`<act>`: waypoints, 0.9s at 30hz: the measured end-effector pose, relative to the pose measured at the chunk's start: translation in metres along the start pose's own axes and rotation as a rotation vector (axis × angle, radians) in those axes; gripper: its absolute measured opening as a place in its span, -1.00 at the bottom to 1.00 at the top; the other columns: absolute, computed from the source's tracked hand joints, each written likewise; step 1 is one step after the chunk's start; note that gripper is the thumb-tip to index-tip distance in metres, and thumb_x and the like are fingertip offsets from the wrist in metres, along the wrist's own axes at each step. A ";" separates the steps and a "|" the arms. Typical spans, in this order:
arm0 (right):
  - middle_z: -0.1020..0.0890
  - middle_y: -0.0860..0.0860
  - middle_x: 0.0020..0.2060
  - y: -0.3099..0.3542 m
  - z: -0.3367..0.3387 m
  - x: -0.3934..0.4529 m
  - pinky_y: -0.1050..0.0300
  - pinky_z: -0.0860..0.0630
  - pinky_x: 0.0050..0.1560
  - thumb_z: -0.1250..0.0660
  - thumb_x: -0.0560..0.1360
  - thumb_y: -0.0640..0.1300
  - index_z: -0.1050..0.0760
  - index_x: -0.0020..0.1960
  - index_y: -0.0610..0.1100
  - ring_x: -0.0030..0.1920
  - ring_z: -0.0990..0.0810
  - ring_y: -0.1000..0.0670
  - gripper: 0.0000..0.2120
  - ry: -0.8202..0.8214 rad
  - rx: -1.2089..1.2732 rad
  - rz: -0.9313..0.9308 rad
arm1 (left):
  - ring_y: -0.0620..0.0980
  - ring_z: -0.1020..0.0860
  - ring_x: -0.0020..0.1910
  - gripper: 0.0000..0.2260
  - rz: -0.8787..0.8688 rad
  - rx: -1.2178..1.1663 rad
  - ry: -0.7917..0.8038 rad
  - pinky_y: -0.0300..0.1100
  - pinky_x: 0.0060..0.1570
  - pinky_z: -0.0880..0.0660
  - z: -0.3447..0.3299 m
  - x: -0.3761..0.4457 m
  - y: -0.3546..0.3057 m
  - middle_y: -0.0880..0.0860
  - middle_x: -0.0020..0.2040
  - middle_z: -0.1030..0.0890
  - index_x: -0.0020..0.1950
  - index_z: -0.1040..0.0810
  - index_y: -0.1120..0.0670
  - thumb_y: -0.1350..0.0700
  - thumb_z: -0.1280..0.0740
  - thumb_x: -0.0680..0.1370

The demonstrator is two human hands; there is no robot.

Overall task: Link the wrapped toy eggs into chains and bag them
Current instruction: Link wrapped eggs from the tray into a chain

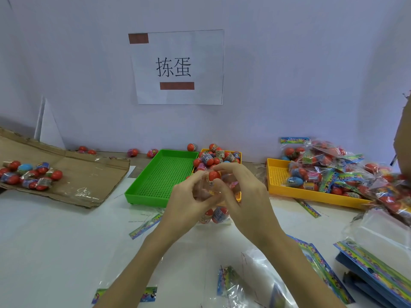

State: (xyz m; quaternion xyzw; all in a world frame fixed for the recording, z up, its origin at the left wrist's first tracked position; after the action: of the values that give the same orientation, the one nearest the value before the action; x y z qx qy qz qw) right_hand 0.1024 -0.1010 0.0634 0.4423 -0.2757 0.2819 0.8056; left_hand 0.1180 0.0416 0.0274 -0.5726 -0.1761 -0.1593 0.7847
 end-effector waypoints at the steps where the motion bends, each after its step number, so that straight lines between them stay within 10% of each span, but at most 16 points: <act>1: -0.62 0.09 0.06 0.000 0.000 0.000 0.16 -0.56 0.00 -0.37 0.64 -0.16 -0.56 0.24 -0.05 0.05 -0.60 0.08 -0.82 0.000 0.005 -0.006 | 0.05 -0.72 -0.16 -0.65 0.001 -0.006 0.002 0.12 -0.05 -0.65 -0.001 -0.001 -0.001 0.01 -0.23 -0.65 0.20 -0.64 -0.08 -0.02 -0.60 0.45; 10: -0.65 0.16 0.01 -0.004 -0.005 -0.003 0.10 -0.60 0.06 -0.35 0.64 -0.06 -0.54 0.20 0.03 0.06 -0.58 0.09 -0.86 0.081 -0.132 0.009 | 0.24 -0.60 -0.15 -0.70 0.014 0.004 -0.016 0.22 -0.06 -0.60 0.000 -0.001 0.001 0.12 -0.17 -0.67 0.13 -0.65 0.00 0.07 -0.57 0.43; 17: -0.52 0.04 0.14 -0.006 -0.020 -0.008 0.26 -0.44 0.24 -0.31 0.66 -0.08 -0.66 0.15 -0.12 0.21 -0.45 0.09 -0.80 0.170 -0.170 0.008 | -0.07 -0.71 -0.02 -0.68 0.027 0.027 -0.012 -0.08 0.03 -0.64 0.000 -0.001 0.003 -0.07 -0.03 -0.74 0.15 -0.66 -0.01 0.14 -0.48 0.40; 24: -0.62 0.15 0.08 -0.022 0.008 0.002 0.37 -0.51 0.05 -0.31 0.64 -0.27 -0.64 0.15 -0.06 0.10 -0.57 0.23 -0.80 -0.101 -0.051 -0.025 | 0.16 -0.71 -0.13 -0.76 0.130 0.032 -0.194 0.22 -0.02 -0.64 0.030 0.006 0.017 0.08 -0.17 -0.73 0.08 -0.66 -0.01 0.08 -0.61 0.47; 27: -0.61 0.11 0.10 -0.053 -0.004 -0.004 0.20 -0.53 0.14 -0.30 0.66 -0.22 -0.64 0.16 -0.07 0.10 -0.52 0.19 -0.82 0.026 -0.157 -0.160 | 0.09 -0.74 -0.19 -0.71 0.199 -0.007 -0.227 0.17 -0.02 -0.67 0.036 0.006 0.025 0.10 -0.21 -0.74 0.11 -0.64 -0.01 0.04 -0.60 0.45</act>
State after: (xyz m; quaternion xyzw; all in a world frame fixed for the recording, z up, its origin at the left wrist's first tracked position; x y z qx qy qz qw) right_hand 0.1375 -0.1226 0.0287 0.3950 -0.2501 0.1998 0.8611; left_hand 0.1311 0.0827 0.0189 -0.6043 -0.2053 -0.0155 0.7697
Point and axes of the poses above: each hand's wrist, its own x-axis towards the middle knuckle, its own z-axis out of the back of the hand, y = z × x, the point moved 7 cm from there along x, towards the middle knuckle
